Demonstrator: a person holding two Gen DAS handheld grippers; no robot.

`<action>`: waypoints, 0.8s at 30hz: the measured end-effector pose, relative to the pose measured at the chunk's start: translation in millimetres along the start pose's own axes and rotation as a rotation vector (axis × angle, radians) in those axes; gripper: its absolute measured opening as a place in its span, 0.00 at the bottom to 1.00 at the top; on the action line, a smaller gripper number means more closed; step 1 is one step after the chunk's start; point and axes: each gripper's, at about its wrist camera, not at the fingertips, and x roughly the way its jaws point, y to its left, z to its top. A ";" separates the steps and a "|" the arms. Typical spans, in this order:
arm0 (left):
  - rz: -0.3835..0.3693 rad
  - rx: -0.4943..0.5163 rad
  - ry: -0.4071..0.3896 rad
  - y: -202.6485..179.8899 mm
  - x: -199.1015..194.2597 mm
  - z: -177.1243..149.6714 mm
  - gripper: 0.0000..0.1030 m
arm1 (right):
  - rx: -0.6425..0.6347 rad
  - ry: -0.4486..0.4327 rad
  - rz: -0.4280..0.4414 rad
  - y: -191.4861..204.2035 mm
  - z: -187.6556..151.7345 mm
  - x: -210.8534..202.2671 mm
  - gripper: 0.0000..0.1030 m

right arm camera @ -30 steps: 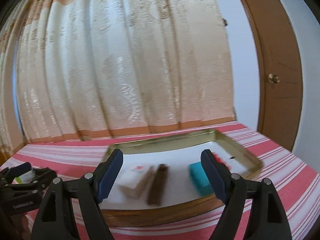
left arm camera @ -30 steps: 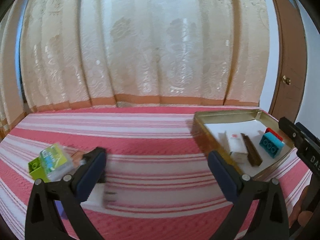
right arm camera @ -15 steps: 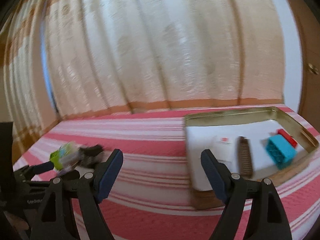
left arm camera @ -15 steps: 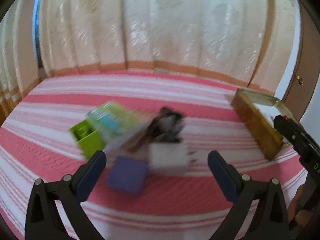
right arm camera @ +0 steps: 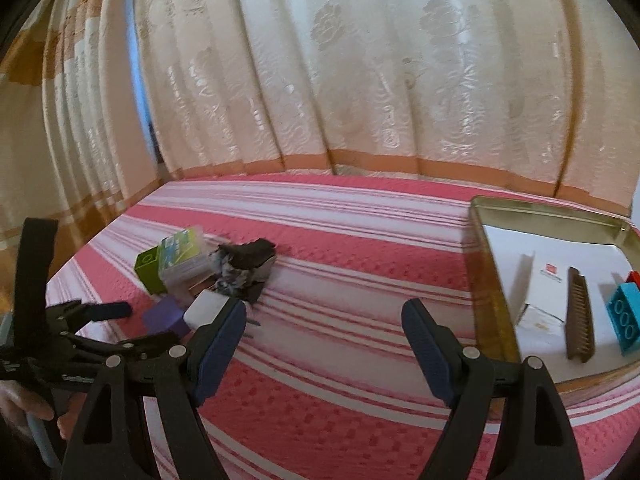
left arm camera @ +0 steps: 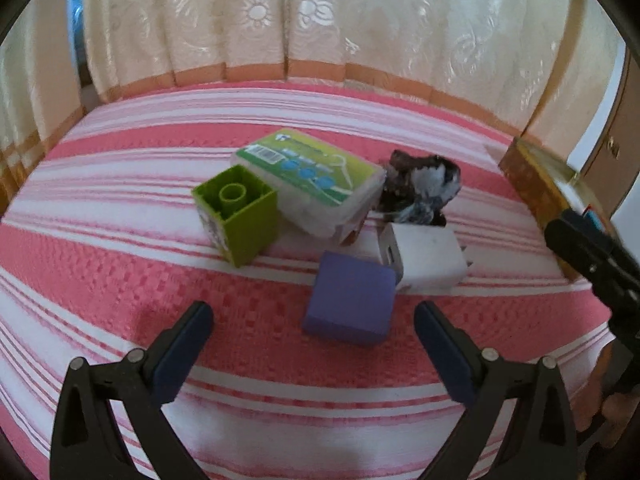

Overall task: Organize rigid objects
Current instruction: 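Move both tools back from the tray toward the remaining objects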

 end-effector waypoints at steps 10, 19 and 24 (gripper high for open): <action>0.021 0.075 -0.015 -3.9 0.5 3.8 0.55 | -0.100 0.140 0.120 24.3 1.0 31.4 0.79; -0.048 0.024 -0.046 7.4 -6.9 4.6 0.38 | -0.165 0.207 0.174 39.7 1.7 48.7 0.79; -0.012 -0.013 -0.108 11.6 -21.7 -1.9 0.38 | -0.191 0.245 0.213 50.4 8.2 65.6 0.79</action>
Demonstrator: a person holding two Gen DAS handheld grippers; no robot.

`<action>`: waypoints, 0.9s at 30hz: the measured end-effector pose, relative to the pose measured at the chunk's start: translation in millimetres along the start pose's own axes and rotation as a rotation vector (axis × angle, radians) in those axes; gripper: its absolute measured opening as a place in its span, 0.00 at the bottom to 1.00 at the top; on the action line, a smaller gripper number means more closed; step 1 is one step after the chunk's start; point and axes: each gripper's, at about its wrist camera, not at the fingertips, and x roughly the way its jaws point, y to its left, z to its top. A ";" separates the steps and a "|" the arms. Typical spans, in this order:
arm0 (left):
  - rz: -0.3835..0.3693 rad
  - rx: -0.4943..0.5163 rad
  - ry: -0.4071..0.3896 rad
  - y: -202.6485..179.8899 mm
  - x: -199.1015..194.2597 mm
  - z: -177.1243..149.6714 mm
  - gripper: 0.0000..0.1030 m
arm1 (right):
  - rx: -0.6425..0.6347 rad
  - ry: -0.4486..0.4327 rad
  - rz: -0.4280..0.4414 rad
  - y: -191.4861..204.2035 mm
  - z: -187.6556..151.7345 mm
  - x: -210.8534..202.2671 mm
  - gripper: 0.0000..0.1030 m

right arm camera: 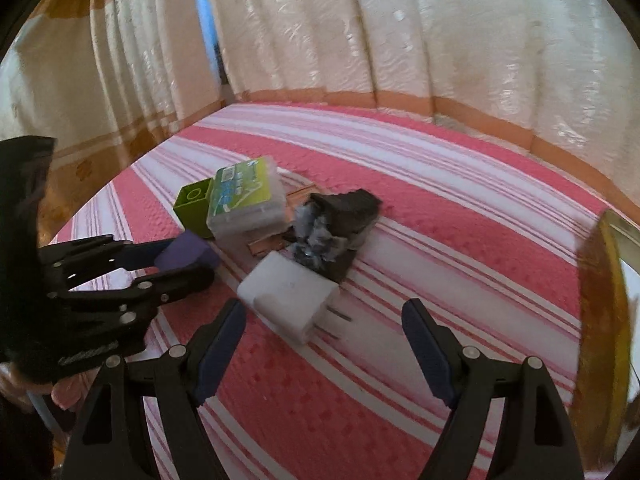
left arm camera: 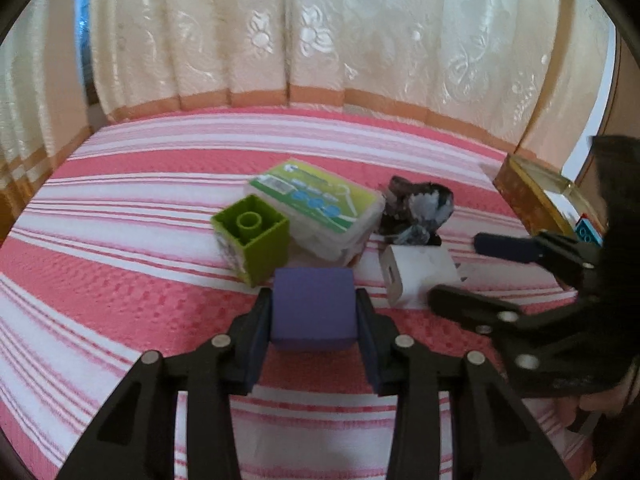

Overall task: Organize rigid objects
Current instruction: 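Move both tools back from the tray toward the remaining objects, then grasp the purple cube with the left gripper while the right gripper grasps the white charger plug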

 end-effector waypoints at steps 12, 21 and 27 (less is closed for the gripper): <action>0.055 -0.096 -0.021 18.8 -2.9 -2.1 0.38 | -0.075 0.064 0.075 18.3 13.6 25.6 0.68; 0.059 -0.095 -0.030 15.7 -4.4 -3.1 0.38 | -0.083 0.067 0.079 19.8 -9.0 2.8 0.43; 0.062 -0.105 -0.035 17.7 -5.7 -4.3 0.38 | -0.060 0.055 0.121 19.2 -11.0 1.4 0.43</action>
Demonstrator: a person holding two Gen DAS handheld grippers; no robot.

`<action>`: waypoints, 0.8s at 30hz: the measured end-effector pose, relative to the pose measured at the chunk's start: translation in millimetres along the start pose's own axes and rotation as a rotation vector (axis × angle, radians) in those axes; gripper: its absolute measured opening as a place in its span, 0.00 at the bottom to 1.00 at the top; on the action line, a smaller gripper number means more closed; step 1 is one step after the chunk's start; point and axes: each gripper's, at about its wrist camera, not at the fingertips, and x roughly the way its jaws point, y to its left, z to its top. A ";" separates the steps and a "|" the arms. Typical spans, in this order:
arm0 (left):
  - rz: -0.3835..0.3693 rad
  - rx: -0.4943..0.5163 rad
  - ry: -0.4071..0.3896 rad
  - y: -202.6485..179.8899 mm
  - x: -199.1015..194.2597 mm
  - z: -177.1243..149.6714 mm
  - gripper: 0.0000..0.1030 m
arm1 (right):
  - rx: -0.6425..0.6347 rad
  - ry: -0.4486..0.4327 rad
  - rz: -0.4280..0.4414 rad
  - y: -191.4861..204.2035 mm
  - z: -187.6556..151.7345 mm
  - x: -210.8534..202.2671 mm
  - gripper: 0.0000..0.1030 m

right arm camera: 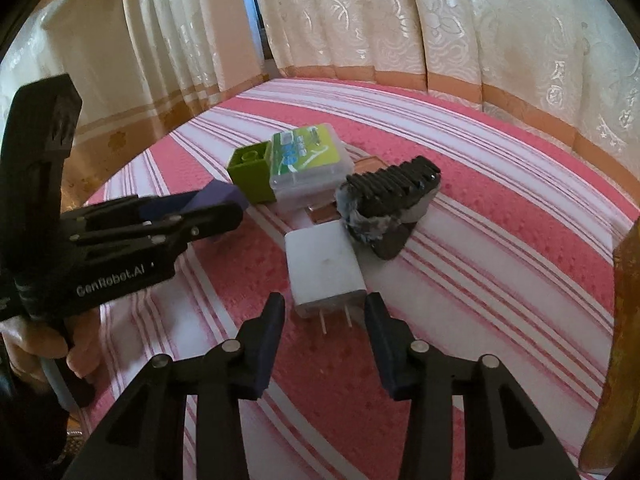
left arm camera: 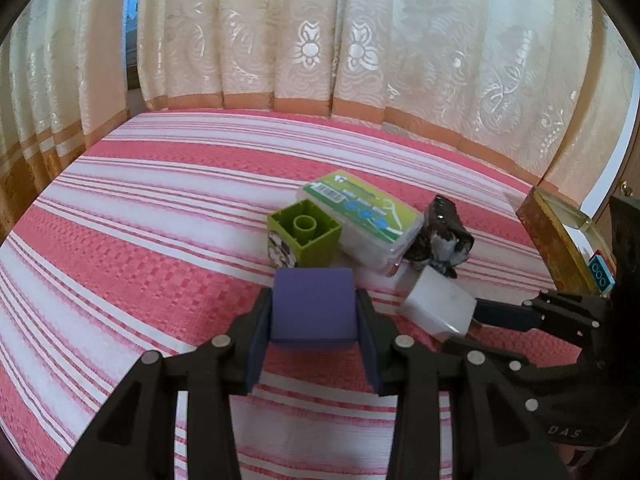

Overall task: Organize rigid objects
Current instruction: 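Grasp the purple cube with the left gripper while the right gripper grasps the white charger plug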

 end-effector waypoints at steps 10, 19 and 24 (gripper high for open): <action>0.011 -0.012 0.000 5.2 -0.7 0.6 0.38 | -0.024 0.009 -0.036 9.3 21.4 21.9 0.61; 0.017 -0.026 0.006 7.2 0.1 0.4 0.38 | -0.100 0.025 -0.054 17.7 29.4 32.9 0.60; 0.025 -0.022 0.005 6.7 -0.1 -0.3 0.38 | -0.120 0.025 -0.089 19.0 23.5 28.0 0.40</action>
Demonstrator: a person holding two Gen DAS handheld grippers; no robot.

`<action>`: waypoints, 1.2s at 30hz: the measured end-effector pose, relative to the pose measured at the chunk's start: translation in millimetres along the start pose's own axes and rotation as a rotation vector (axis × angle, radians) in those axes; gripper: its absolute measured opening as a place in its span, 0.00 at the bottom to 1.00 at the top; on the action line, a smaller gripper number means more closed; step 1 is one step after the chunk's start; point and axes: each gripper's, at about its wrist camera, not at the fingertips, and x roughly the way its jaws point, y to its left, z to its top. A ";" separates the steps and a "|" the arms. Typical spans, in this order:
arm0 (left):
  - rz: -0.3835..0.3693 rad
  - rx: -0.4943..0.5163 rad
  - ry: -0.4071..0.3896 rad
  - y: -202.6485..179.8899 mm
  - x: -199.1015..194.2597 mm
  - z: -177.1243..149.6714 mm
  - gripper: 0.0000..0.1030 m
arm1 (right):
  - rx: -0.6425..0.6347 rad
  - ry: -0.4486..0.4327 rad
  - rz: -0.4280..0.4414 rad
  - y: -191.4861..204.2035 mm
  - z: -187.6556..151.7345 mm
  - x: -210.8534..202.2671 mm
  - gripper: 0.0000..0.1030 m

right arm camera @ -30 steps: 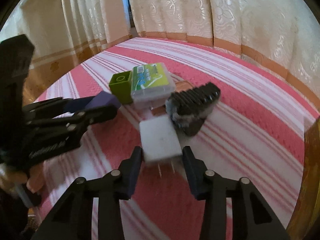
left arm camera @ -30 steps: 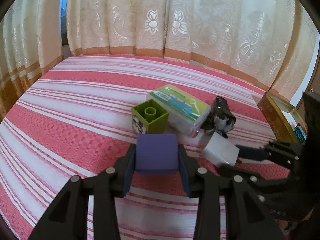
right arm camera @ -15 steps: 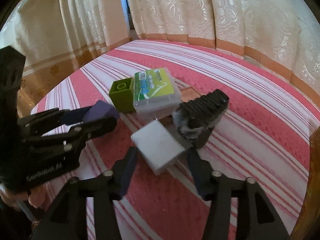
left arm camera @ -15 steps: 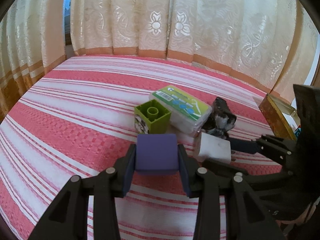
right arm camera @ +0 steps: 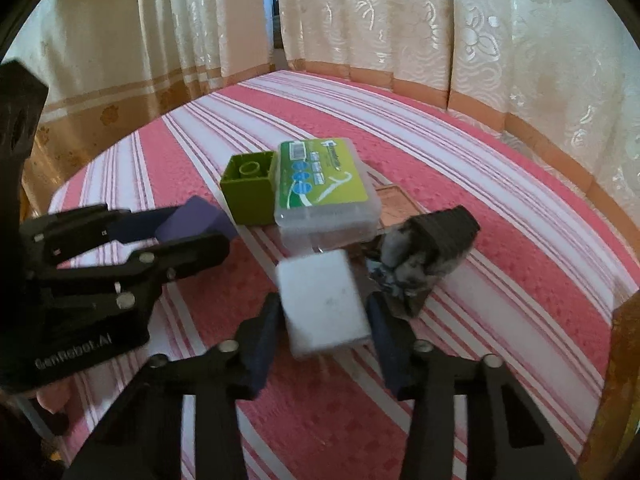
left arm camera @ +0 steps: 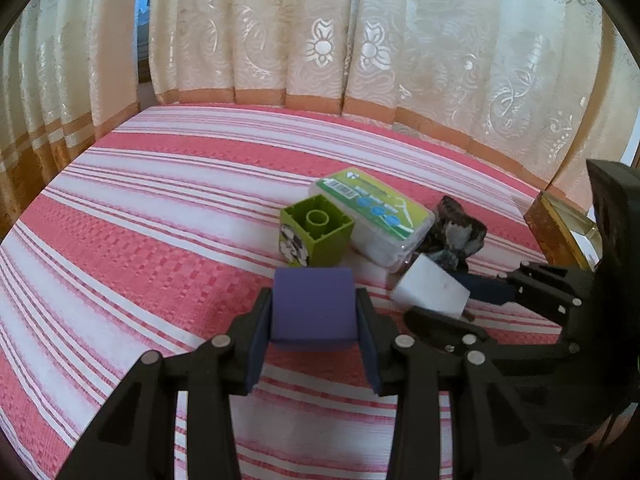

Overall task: Organize rigid objects
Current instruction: 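Grasp the purple cube with the left gripper while the right gripper grasps the white charger plug, then carry the purple cube and white charger plug over the gold tray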

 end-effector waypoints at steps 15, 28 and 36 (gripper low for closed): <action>0.019 0.001 -0.088 -6.1 -15.8 -4.6 0.38 | 0.192 -0.098 0.067 -29.1 -30.7 -42.8 0.39; -0.042 0.020 -0.172 -47.3 -19.7 -3.5 0.38 | 0.286 -0.252 -0.041 -66.3 -54.3 -91.8 0.39; -0.067 0.064 -0.185 -78.1 -13.8 -0.6 0.38 | 0.297 -0.298 -0.106 -76.8 -59.0 -106.0 0.39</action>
